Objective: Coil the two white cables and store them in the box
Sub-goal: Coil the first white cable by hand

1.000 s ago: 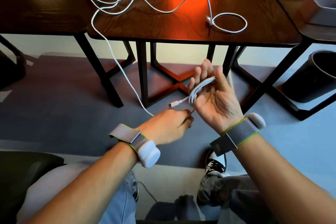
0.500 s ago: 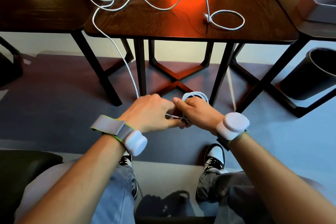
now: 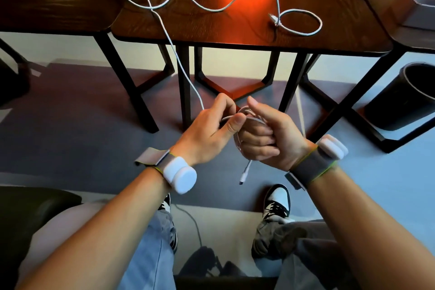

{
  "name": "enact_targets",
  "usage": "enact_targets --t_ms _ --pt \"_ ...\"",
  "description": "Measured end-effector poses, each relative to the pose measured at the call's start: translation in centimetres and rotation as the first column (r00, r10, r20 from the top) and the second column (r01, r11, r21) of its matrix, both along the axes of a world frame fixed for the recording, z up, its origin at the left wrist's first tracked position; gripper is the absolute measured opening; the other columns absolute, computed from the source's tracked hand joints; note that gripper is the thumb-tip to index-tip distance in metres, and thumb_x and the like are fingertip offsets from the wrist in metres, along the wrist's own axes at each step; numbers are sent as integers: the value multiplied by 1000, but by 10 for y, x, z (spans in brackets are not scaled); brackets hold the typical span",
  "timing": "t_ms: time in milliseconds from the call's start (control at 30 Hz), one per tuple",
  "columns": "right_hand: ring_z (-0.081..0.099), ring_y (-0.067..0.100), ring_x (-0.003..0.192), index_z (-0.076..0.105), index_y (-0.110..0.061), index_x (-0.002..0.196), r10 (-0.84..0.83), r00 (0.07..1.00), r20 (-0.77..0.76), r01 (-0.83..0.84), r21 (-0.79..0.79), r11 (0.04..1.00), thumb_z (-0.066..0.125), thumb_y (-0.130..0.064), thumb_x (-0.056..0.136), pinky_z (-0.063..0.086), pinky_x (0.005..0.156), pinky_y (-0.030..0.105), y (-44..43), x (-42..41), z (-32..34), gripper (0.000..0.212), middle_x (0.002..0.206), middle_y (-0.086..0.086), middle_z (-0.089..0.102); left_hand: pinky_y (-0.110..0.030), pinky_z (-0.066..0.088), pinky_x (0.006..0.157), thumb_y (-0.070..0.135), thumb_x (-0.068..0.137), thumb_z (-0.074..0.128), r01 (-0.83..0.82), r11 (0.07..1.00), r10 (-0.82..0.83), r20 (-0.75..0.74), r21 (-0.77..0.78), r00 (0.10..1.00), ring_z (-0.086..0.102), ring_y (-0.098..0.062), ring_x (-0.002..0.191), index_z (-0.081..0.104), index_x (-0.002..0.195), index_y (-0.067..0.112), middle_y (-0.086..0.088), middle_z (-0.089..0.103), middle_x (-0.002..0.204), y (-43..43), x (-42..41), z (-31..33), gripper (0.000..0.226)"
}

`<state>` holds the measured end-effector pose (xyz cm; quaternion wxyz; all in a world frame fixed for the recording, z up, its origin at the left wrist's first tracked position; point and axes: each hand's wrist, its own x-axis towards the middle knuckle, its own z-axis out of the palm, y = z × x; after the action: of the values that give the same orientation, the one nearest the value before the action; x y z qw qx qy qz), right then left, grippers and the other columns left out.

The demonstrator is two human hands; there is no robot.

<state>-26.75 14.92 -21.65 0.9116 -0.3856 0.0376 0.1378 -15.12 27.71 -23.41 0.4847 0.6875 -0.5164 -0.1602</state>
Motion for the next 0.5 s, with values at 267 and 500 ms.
enact_targets --t_ms 267,500 --pt "10 9 29 20 -18 49 15 993 115 -32 140 990 57 -27 91 6 37 20 4 -8 11 57 41 -4 8 -26 48 80 43 100 43 -108 982 97 -76 -156 992 63 -14 89 64 103 10 -5 66 96 -4 -11 2 40" --pt "21 11 31 27 -20 50 -319 931 -177 266 -266 926 47 -41 98 11 39 22 3 -2 7 56 41 -4 19 -25 41 69 8 100 50 -102 994 95 117 51 989 58 -15 78 55 112 10 3 64 91 -3 -16 -12 13"
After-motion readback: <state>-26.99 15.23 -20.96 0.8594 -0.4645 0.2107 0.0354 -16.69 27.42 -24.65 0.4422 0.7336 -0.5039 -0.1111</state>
